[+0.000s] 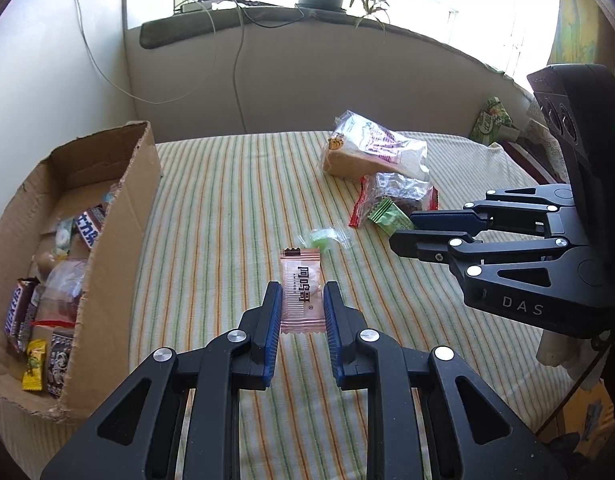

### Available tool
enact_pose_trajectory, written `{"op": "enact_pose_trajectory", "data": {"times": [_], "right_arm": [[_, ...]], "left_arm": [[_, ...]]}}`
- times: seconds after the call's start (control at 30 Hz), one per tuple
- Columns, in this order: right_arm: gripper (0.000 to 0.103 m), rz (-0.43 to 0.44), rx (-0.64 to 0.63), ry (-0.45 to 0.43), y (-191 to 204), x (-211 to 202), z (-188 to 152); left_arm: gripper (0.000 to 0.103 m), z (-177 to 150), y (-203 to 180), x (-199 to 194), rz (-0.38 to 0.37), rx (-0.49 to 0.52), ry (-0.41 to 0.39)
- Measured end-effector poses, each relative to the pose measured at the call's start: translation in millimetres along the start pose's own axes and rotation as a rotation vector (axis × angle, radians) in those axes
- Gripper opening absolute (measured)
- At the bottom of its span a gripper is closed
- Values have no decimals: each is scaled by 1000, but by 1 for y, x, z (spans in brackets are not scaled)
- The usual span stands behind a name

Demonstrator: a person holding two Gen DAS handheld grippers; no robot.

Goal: Organize snacks
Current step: 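Grasp the pink candy with the left gripper while the right grasps the green candy, then carry both candies over the box and open both grippers to drop them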

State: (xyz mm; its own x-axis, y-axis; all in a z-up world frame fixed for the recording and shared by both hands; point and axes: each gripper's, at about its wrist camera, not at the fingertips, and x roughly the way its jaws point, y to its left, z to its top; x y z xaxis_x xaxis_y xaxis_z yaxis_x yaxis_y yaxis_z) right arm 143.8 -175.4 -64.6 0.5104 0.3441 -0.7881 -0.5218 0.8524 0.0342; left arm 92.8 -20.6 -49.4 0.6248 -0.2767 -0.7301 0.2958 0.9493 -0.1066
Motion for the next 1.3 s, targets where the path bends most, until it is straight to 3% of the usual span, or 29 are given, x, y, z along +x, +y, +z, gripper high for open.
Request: {"op": "enact_pose_trajectory", "data": {"times": [0.3, 0.77, 1.3], "right_arm": [[23, 20, -19, -67, 27, -19, 31], [23, 71, -84, -136, 93, -6, 94], [23, 125, -149, -99, 158, 40, 131]], "left_arm": [[19, 5, 31, -33, 41, -58, -84], [19, 0, 104, -70, 155, -142, -154], [19, -15, 158, -74, 218, -220, -152]]}}
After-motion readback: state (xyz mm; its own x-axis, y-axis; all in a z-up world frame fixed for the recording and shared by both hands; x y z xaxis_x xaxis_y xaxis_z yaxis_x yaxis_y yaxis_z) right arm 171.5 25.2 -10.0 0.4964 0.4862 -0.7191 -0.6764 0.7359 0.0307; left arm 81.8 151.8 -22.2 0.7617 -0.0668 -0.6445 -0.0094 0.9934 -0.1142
